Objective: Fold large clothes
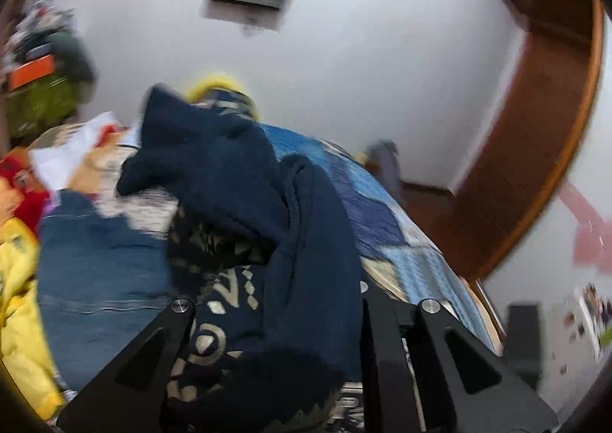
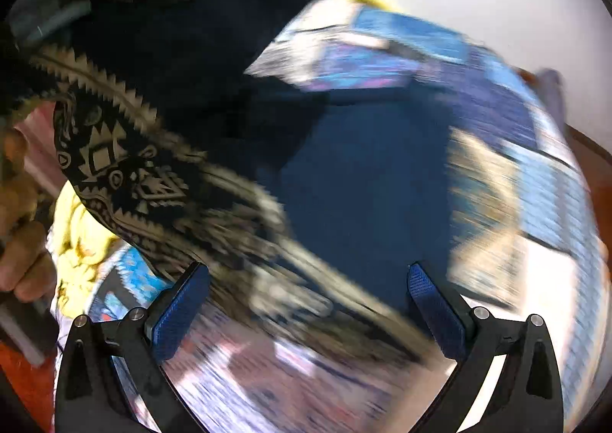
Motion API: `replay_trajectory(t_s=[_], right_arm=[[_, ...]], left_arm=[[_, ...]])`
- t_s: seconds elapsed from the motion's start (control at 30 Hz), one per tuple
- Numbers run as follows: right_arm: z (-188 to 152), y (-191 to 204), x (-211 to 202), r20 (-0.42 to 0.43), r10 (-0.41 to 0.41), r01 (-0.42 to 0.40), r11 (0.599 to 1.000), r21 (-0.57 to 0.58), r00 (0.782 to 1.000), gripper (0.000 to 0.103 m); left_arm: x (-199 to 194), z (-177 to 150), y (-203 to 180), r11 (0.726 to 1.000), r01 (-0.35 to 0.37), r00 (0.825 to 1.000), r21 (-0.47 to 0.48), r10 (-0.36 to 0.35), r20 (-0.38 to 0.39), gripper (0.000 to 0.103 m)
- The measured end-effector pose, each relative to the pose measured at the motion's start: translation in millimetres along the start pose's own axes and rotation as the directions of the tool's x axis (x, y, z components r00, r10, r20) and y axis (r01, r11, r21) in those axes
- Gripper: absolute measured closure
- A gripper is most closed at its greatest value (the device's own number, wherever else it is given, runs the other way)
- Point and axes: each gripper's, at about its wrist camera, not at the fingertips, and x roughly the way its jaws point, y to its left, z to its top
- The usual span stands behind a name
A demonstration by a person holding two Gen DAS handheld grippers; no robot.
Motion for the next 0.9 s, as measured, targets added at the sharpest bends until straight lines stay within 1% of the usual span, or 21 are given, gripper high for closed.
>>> replay_trajectory(t_s=[0.07, 0.13, 0.2, 0.27, 0.3, 0.37, 0.4, 0.43, 0.47, 0.53, 0.57, 0.6, 0.63, 0.7, 0.73, 0.8, 0.83, 0.87, 0.9], right_arm=[[-15.1, -39.3, -25.4, 0.008, -0.080, 0.079, 0.995, 0.065, 0.997, 0.000], [-28.2, -70.3, -45.4, 0.008, -0.144, 0.141, 0.982, 0.128, 0.990, 0.000], [-39.9, -101.1, -63.2, -0.001, -0.177, 0.173, 0.965, 0.195, 0.984, 0.000], [-50.8, -123.4, -79.8, -0.005, -0.193, 0.188, 0.951, 0.247, 0.981, 0.000], [-53.7, -130.5, -85.8, -0.003, -0.200, 0.194, 0.946, 0.261, 0.980, 0.000], [-56.7, -138.6, -95.9, 0.005, -0.208, 0.199, 0.942, 0.271, 0.978, 0.000], [-58.4, -140.0, -101.2, 0.014, -0.208, 0.196, 0.942, 0.272, 0.978, 0.000], [-59.3, -140.3, -105.5, 0.022, -0.207, 0.193, 0.942, 0.274, 0.978, 0.000], [-59.5, -141.0, -109.8, 0.030, -0.205, 0.189, 0.942, 0.278, 0.978, 0.000], [-59.0, -137.0, -118.9, 0.048, -0.194, 0.173, 0.944, 0.283, 0.980, 0.000], [-56.7, -135.8, -120.8, 0.054, -0.186, 0.163, 0.946, 0.281, 0.981, 0.000], [-54.8, -131.5, -123.8, 0.062, -0.179, 0.156, 0.948, 0.277, 0.982, 0.000], [-52.7, -128.0, -125.8, 0.073, -0.174, 0.148, 0.951, 0.271, 0.982, 0.000], [-45.3, -118.3, -128.7, 0.092, -0.162, 0.134, 0.958, 0.253, 0.982, 0.000], [-42.3, -113.3, -128.2, 0.100, -0.154, 0.126, 0.962, 0.242, 0.983, 0.000], [-32.4, -100.1, -128.0, 0.120, -0.137, 0.109, 0.970, 0.215, 0.983, 0.000], [-27.2, -93.6, -126.2, 0.130, -0.127, 0.098, 0.974, 0.205, 0.983, 0.000], [-23.5, -88.2, -124.3, 0.138, -0.114, 0.086, 0.977, 0.198, 0.984, 0.000], [-17.9, -81.5, -120.7, 0.144, -0.094, 0.065, 0.980, 0.190, 0.985, 0.000]], left_arm=[[20.0, -12.6, -28.8, 0.997, 0.044, 0.997, 0.067, -0.040, -0.067, 0.091], [43.8, -29.7, -50.3, 0.991, 0.064, 0.986, 0.121, -0.044, -0.159, 0.091], [67.2, -54.9, -66.7, 0.982, 0.074, 0.966, 0.171, -0.028, -0.258, 0.090], [81.4, -76.0, -75.3, 0.971, 0.086, 0.945, 0.224, -0.008, -0.327, 0.090], [82.8, -83.1, -77.8, 0.968, 0.093, 0.938, 0.232, -0.007, -0.347, 0.089], [80.0, -92.9, -86.4, 0.958, 0.127, 0.923, 0.258, -0.018, -0.384, 0.080], [74.5, -96.0, -90.6, 0.951, 0.136, 0.922, 0.278, -0.019, -0.386, 0.077], [69.0, -98.5, -95.8, 0.945, 0.148, 0.920, 0.292, -0.023, -0.391, 0.067], [62.7, -101.3, -100.6, 0.936, 0.169, 0.915, 0.309, -0.032, -0.403, 0.052], [49.6, -104.0, -103.2, 0.922, 0.232, 0.898, 0.309, -0.080, -0.433, 0.033], [38.6, -105.3, -103.3, 0.916, 0.270, 0.889, 0.298, -0.119, -0.441, 0.032], [31.0, -105.4, -102.8, 0.911, 0.285, 0.886, 0.298, -0.132, -0.444, 0.032], [24.7, -105.3, -102.3, 0.907, 0.288, 0.886, 0.306, -0.131, -0.445, 0.032], [6.7, -104.7, -99.9, 0.906, 0.263, 0.902, 0.331, -0.109, -0.417, 0.032], [-1.6, -100.2, -93.0, 0.912, 0.240, 0.915, 0.334, -0.097, -0.393, 0.031], [-20.6, -94.2, -85.5, 0.924, 0.207, 0.932, 0.322, -0.086, -0.353, 0.027], [-26.6, -87.8, -76.5, 0.932, 0.187, 0.940, 0.311, -0.078, -0.331, 0.021], [-33.8, -81.0, -64.9, 0.942, 0.156, 0.951, 0.298, -0.062, -0.302, 0.017], [-39.1, -74.4, -53.6, 0.949, 0.125, 0.962, 0.289, -0.044, -0.271, 0.016]])
